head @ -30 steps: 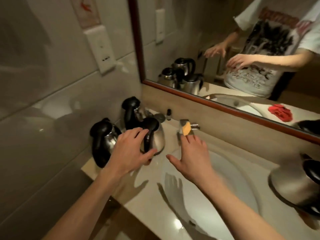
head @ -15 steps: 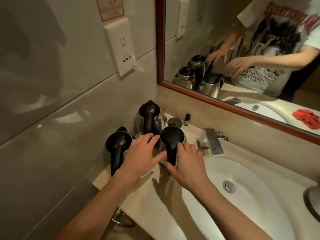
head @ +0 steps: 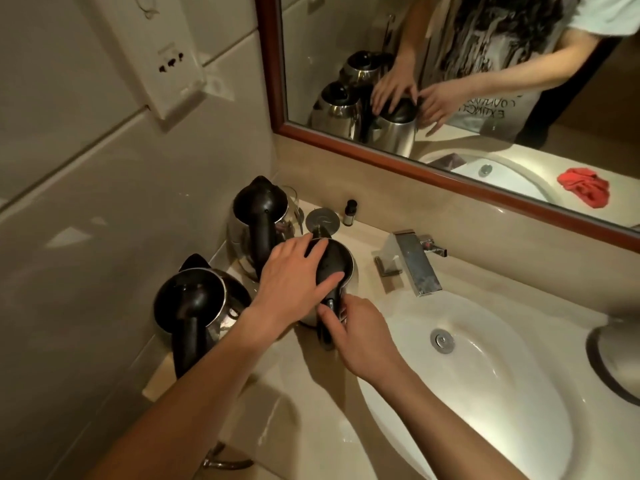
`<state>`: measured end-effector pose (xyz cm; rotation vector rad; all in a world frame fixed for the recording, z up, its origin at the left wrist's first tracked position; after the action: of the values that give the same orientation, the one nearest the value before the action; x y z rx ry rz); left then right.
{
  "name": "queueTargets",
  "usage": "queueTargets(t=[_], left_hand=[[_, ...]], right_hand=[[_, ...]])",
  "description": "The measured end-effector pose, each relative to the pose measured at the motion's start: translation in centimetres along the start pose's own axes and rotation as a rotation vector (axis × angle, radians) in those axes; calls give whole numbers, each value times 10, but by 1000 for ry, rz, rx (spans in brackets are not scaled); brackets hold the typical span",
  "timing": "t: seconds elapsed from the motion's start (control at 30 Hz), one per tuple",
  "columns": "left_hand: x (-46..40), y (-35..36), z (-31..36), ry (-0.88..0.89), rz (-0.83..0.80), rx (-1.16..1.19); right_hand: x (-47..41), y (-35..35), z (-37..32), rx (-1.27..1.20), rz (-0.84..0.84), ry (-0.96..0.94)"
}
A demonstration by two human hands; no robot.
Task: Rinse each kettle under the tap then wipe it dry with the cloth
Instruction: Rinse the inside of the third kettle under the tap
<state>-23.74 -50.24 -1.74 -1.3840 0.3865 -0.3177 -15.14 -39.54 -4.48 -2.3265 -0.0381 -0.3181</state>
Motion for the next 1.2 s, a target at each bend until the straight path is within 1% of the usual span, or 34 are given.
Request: queueTargets(t=[0.07, 0.13, 0.2, 0.27, 0.33, 0.47, 0.57, 0.67, 0.77, 0.9, 1.03, 1.13, 1.2], left_hand=[[0, 2, -1, 0, -3, 7], [0, 2, -1, -1, 10, 21], [0, 1, -1, -2, 32, 41], [0, 1, 0, 0, 39, 51], [1, 1, 0, 1, 37, 54], [4, 0, 1, 18, 25, 83], [9, -3, 5, 17, 35, 167], [14, -14, 17, 46, 88, 268], [19, -33, 41, 145, 166, 314], [23, -54, 91, 395, 254, 307], [28, -61, 136, 523, 314, 366], [30, -60, 170, 583, 312, 457], [30, -56, 188, 616, 267, 510]], right_hand=[[1, 7, 6, -292, -34, 75], [4, 17, 12, -516, -64, 152], [7, 27, 16, -688, -47, 190], [9, 31, 18, -788, 9, 203], [11, 33, 19, -823, 51, 209], [22, 32, 21, -852, 55, 176], [30, 21, 19, -883, 66, 146], [40, 8, 24, -908, 84, 136], [54, -4, 35, -950, 100, 146], [73, -30, 59, -1025, 166, 145], [95, -64, 93, -975, 285, 160], [109, -87, 122, -905, 357, 137], [118, -97, 144, -871, 404, 156]])
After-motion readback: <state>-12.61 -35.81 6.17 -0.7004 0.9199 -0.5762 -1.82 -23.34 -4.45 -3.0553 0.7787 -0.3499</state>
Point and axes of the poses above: each hand's wrist, its own x-axis away from the middle knuckle, its own y-axis out of the palm, z = x × y, the point moved 7 cm from there along -x, towards the middle knuckle, and after that the axes turned 5 degrees about -x, right-handed, at the moved point
